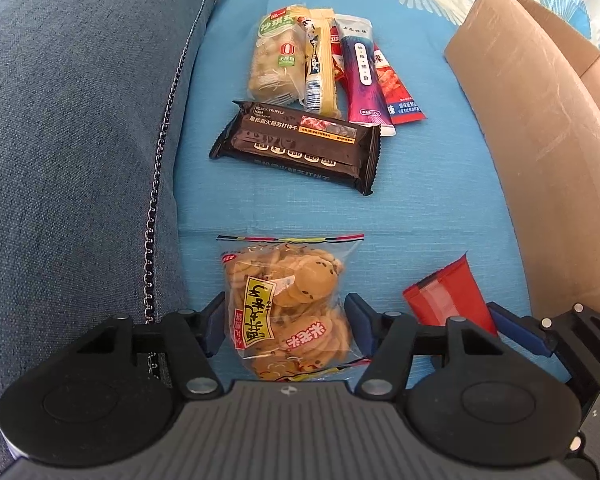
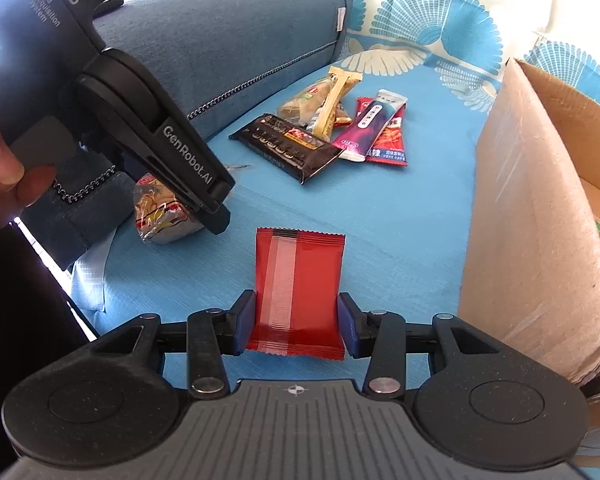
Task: Organize snacks
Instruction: 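Lift the cookie bag with the left tool while the right tool lifts the red bar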
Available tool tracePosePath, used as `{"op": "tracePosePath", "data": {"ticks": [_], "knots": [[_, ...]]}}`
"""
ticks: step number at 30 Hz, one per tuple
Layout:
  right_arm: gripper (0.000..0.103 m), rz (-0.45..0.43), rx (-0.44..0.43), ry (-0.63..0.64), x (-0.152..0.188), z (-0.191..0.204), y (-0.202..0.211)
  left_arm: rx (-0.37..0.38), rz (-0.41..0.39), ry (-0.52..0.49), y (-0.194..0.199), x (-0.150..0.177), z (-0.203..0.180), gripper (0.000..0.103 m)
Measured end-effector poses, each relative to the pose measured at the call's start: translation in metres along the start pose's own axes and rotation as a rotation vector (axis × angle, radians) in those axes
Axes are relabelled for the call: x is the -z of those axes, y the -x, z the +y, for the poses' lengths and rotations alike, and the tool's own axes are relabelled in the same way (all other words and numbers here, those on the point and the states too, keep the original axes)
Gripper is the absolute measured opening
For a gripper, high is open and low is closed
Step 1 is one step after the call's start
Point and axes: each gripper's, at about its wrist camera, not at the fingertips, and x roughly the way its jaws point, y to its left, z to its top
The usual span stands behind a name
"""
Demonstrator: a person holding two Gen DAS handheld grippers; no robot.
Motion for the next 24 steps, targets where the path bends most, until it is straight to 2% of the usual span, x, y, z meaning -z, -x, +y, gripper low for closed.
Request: {"op": "tracePosePath", "data": {"ticks": [9,24], "knots": [[0.045,0.036,0.089,-0.049,-0.001,-0.011,-0.006,-0.003,-0.005,0.000,0.002,0.000,-0.001,0.066],[0.045,-0.032,0.035,-0.062,-0.006,-0.012,0.005,-0.004,-0.021,-0.006,0.007,0.000,-0.003,0.066]]}}
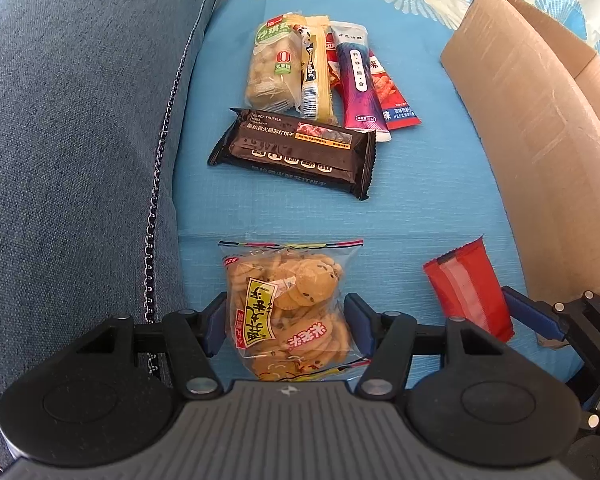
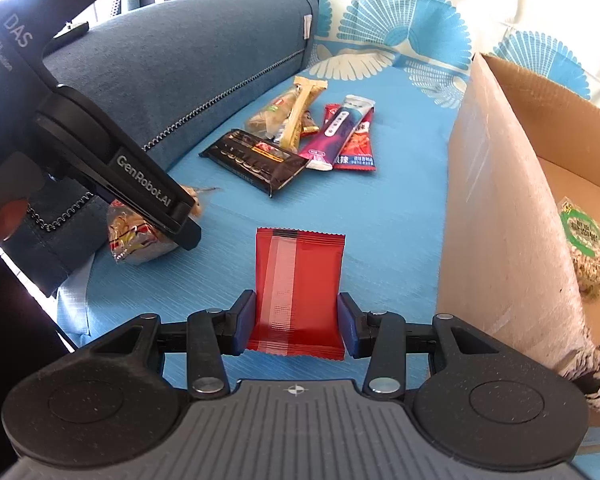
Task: Organize snacks
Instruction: 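Lift the cookie bag with the left tool while the right tool lifts the red bar, then carry the cookie bag and red bar over the cardboard box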
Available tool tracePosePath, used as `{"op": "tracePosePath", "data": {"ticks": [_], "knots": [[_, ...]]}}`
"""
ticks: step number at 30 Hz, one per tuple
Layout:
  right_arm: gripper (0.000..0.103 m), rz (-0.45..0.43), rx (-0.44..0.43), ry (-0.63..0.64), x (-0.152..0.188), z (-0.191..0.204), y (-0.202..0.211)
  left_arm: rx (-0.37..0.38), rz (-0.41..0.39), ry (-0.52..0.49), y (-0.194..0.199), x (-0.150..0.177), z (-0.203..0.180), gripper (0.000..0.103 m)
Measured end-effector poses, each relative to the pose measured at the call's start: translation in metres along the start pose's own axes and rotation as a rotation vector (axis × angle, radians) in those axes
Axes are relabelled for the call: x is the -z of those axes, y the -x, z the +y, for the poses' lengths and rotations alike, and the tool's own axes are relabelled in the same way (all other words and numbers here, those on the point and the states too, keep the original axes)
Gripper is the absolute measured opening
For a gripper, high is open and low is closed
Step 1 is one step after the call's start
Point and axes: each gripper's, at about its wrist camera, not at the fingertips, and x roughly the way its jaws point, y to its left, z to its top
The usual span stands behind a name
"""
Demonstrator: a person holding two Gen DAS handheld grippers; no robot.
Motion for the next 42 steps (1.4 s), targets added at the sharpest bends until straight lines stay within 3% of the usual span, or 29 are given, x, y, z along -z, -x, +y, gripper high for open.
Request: {"op": "tracePosePath", "data": {"ticks": [21,29,42], "knots": [[0.045,-0.199,0.039,0.025,-0.002,0.006,0.041,0.052,-0.101,0.013,0.020,0.008,0.002,0.057],[0.045,-0.332,0.056,0.067,-0.004,0.004,0.070,0.083,-0.151,0.022,0.029,0.009,0.001,0.057],[0.045,-0.522,0.144,-0.040,-0.046,-0.078,0.131,0.080,-0.271,-0.006,0.055,0.012,-0.017,0.057]]}}
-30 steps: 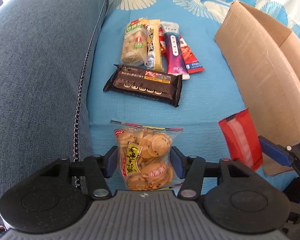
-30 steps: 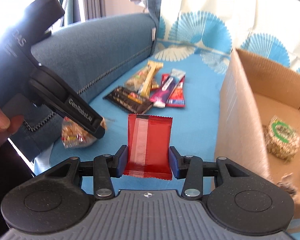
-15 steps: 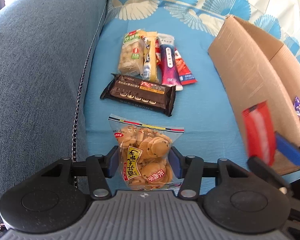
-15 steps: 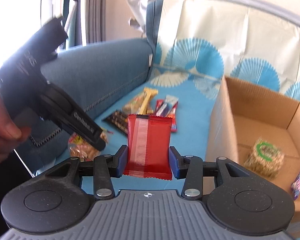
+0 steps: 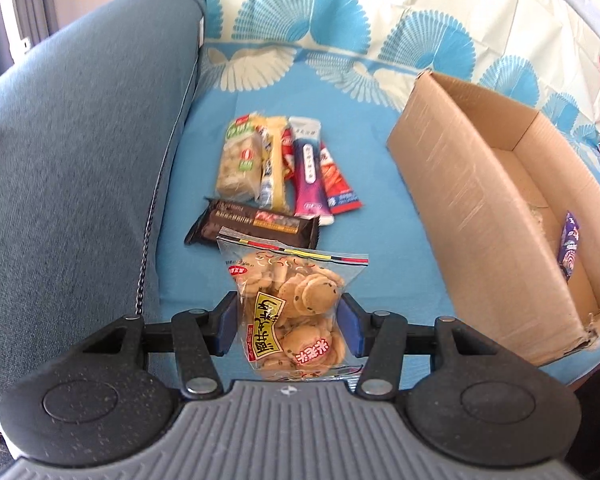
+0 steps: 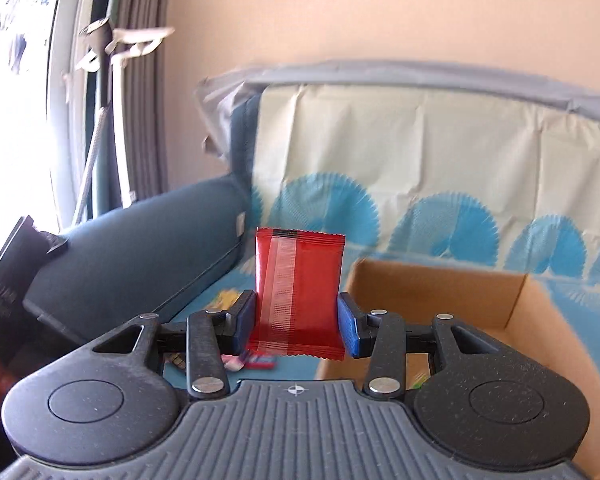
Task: Organize snacks
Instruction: 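Carry the cookie bag and red bar over the cardboard box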
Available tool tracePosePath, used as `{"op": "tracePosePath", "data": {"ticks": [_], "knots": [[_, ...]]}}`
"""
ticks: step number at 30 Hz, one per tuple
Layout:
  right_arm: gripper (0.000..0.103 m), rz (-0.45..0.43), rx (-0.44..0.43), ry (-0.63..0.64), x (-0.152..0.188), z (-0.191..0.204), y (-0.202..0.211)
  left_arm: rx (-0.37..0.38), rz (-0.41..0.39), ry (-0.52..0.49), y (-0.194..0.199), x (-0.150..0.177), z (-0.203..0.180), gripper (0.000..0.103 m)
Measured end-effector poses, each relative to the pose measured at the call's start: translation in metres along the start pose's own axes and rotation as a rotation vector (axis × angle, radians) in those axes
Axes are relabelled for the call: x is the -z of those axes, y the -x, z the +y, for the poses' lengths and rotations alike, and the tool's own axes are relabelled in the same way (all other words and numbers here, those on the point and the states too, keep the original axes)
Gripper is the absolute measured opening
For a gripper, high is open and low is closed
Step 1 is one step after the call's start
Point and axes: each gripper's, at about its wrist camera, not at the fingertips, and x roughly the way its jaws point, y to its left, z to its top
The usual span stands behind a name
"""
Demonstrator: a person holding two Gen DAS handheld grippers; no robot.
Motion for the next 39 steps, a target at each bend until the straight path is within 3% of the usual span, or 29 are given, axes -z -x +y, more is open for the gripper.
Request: {"op": "tracePosePath", "data": {"ticks": [5,9,18,22,24,29,32,35,39], "knots": [[0.045,-0.037,0.092,0.010,-0.011,-0.049,-0.001,0.002,-0.041,-0.010,0.011,-0.005,-0.009,0.057],[0.045,0.001,0.165,-0.096,0.000,-0.088,-0.012,0.008,-0.084,-0.008,0.023,-0.010,-0.018,0.057],[0.045,0.008,0.219,-0.156,0.006,-0.116,0.000,-0.028,-0.256,-0.076,0.040,-0.025,-0.065,0.057],[0.045,0.011,0.255,-0.161,0.009,-0.130,0.012,0.071,-0.295,0.042,0.037,-0.047,-0.082,0.057],[0.045,0.010,0.276,-0.170,0.010,-0.139,0.018,0.087,-0.348,0.050,0.040,-0.061,-0.099,0.057],[0.045,0.020,0.330,-0.195,0.017,-0.157,0.030,0.158,-0.469,0.024,0.039,-0.093,-0.148,0.057],[0.045,0.025,0.354,-0.204,0.021,-0.165,0.035,0.212,-0.549,-0.021,0.034,-0.081,-0.169,0.057],[0.045,0.029,0.370,-0.201,0.024,-0.170,0.036,0.223,-0.495,-0.094,0.020,-0.071,-0.194,0.057],[0.045,0.036,0.398,-0.221,0.025,-0.180,0.032,0.256,-0.525,-0.148,0.011,-0.067,-0.219,0.057]]}}
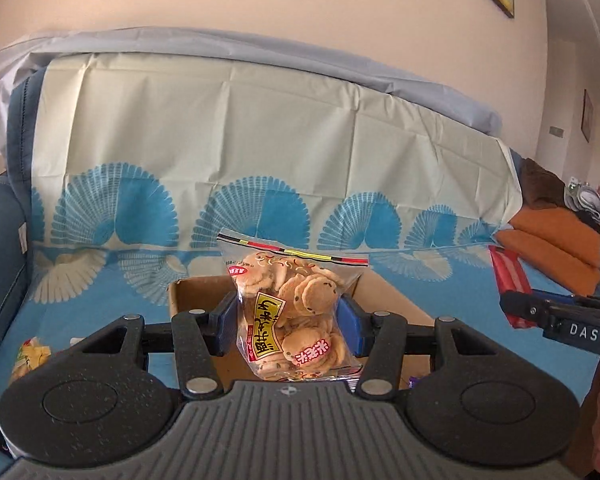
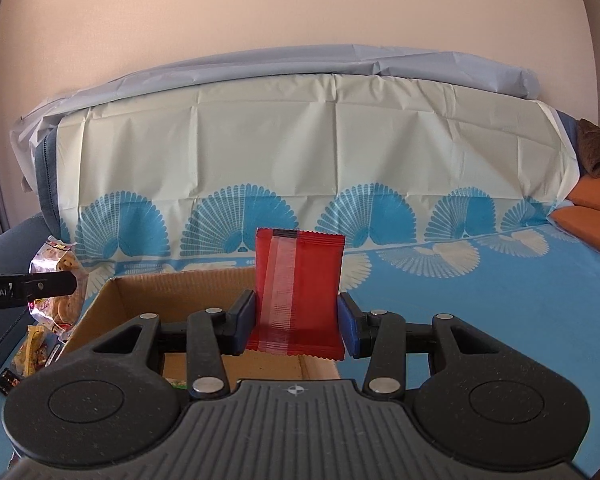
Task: Organize snacks
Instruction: 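Carry the cookie bag and red bar over the cardboard box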
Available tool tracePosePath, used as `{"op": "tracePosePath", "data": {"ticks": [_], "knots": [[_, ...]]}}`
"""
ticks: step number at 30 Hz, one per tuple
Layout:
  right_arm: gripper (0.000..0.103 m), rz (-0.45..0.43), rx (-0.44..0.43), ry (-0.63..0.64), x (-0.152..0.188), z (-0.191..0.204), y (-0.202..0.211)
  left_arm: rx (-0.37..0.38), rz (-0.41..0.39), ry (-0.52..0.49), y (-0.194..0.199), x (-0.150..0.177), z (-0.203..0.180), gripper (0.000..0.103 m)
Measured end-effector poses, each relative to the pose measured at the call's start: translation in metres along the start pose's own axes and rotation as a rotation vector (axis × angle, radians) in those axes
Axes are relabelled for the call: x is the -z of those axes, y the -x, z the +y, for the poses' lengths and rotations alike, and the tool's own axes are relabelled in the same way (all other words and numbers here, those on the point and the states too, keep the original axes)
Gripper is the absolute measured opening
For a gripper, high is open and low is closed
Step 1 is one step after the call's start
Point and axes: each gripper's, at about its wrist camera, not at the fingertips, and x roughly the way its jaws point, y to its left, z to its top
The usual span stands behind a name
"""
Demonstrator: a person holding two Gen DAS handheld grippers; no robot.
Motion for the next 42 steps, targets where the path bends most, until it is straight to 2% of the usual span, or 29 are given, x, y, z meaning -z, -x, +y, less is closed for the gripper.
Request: {"op": "tracePosePath", "data": {"ticks": [5,10,25,42], "knots": [[0.045,0.026,0.032,-0.059,-0.002,-0.003,-0.014,0.046,0.060,0.047,-0.020,0.009,0.000,0.057],[0.045,0.042,0.025,-0.045,-0.001,0.009,-0.022,0.060,0.076,0.107,-0.021,0.008,0.012,0.057],[0.046,0.049,0.004,-0.010,0.001,0.027,-0.022,0.051,0.091,0.102,-0.025,0.011,0.011,0.057],[0.046,0.059,-0.004,0.008,0.002,0.032,-0.026,0.059,0.071,0.110,-0.022,0.012,0.010,0.057]]}}
